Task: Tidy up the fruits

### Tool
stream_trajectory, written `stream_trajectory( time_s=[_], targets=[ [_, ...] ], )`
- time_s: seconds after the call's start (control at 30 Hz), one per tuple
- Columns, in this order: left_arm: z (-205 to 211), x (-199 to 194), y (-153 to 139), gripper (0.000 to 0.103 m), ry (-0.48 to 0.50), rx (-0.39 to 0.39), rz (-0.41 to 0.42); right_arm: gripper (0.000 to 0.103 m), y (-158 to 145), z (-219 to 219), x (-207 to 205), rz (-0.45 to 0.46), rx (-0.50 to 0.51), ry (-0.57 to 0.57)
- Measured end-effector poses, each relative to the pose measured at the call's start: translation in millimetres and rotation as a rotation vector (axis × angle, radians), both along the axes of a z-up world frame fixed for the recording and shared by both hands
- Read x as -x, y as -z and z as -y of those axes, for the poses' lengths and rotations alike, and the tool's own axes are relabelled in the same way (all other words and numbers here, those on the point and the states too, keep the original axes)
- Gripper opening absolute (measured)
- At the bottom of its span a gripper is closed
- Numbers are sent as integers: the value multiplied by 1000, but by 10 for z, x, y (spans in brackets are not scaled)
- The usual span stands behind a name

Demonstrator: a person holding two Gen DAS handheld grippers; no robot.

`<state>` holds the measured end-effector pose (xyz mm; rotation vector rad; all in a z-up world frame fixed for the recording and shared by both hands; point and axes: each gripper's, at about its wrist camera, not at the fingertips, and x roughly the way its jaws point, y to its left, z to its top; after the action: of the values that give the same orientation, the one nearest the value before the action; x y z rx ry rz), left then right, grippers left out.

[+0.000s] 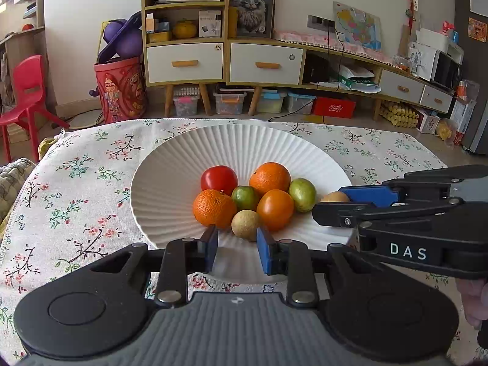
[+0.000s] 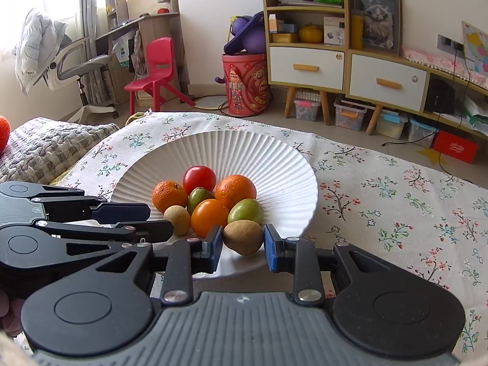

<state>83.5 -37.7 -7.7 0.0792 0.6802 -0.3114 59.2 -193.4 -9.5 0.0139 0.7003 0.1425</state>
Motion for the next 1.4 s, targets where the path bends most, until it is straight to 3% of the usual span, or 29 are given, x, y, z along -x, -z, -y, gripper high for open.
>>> stream_trajectory(
  time_s=[0.13, 0.37, 0.9, 1.4],
  targets=[
    [-15, 28, -15, 18, 0, -4, 6, 40, -32, 24, 16, 11, -14, 11],
    [-63, 93, -76, 34, -8, 0, 14, 50, -111, 95, 65, 26, -38, 41],
    [-231, 328, -151, 67, -47, 9, 32, 66, -118, 147, 274, 15, -7, 57],
    [-281, 527, -66, 92, -102, -5, -27, 85, -106, 52, 510, -23, 18, 66]
  ],
)
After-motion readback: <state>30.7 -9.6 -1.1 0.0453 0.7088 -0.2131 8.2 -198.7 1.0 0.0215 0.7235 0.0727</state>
